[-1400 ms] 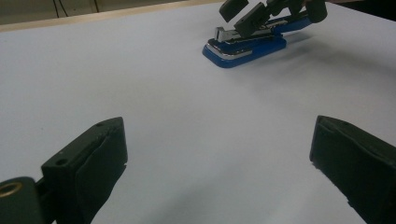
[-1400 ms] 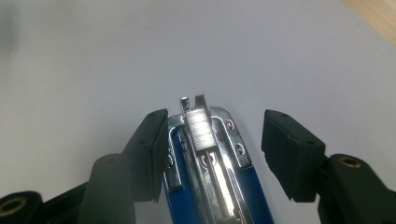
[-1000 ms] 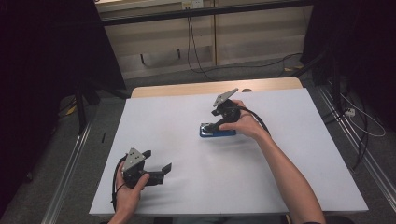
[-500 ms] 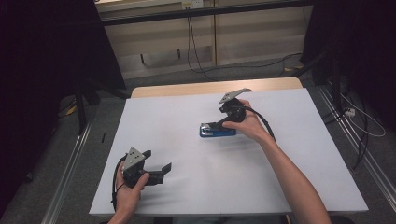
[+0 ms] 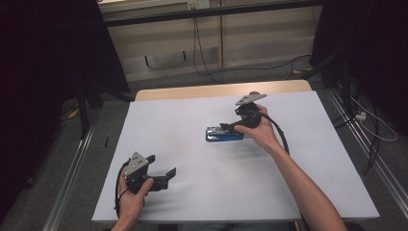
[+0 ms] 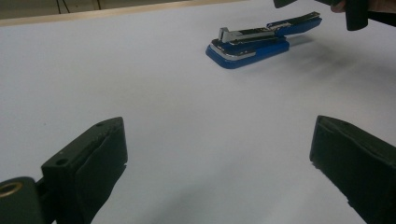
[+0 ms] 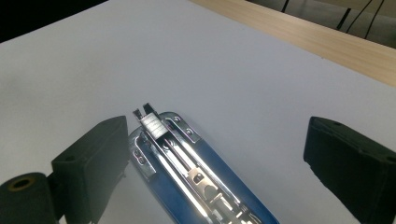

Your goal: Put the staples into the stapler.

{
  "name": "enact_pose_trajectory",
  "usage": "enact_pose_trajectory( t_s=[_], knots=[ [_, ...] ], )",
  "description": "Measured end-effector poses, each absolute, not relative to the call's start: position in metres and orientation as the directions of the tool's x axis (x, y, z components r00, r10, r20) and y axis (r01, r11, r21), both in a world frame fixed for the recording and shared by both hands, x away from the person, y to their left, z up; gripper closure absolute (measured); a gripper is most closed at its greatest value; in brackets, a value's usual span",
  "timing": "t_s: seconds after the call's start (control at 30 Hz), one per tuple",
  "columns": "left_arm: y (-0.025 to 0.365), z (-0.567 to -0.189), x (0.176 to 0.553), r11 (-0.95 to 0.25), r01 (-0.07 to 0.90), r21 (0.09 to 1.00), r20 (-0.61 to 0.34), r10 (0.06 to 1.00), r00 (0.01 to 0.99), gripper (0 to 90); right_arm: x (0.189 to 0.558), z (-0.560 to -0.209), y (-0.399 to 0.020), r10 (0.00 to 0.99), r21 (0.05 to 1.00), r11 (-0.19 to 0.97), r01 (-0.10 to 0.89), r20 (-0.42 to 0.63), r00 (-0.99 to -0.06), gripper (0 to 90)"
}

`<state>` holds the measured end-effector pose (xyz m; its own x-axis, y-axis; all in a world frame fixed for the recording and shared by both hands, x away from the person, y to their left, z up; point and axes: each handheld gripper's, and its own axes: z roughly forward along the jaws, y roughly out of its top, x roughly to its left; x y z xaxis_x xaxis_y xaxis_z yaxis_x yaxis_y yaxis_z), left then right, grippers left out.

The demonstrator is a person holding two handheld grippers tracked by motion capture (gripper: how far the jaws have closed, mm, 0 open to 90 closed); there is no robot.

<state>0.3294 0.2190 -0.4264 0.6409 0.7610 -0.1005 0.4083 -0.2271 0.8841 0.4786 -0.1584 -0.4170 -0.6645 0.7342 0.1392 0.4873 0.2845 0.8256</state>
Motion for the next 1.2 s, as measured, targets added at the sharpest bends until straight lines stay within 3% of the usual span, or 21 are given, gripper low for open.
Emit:
enact_pose_trajectory(
  t_s=[1.2],
  knots=[
    [0.223,-0.426,0.327,-0.198,0.412,0.889,-0.108,0.785,0.610,4.3,0.413,-0.427,-0.211,0.871,0.894,0.200,0.400,0.025,-0.490,6.1]
  ],
)
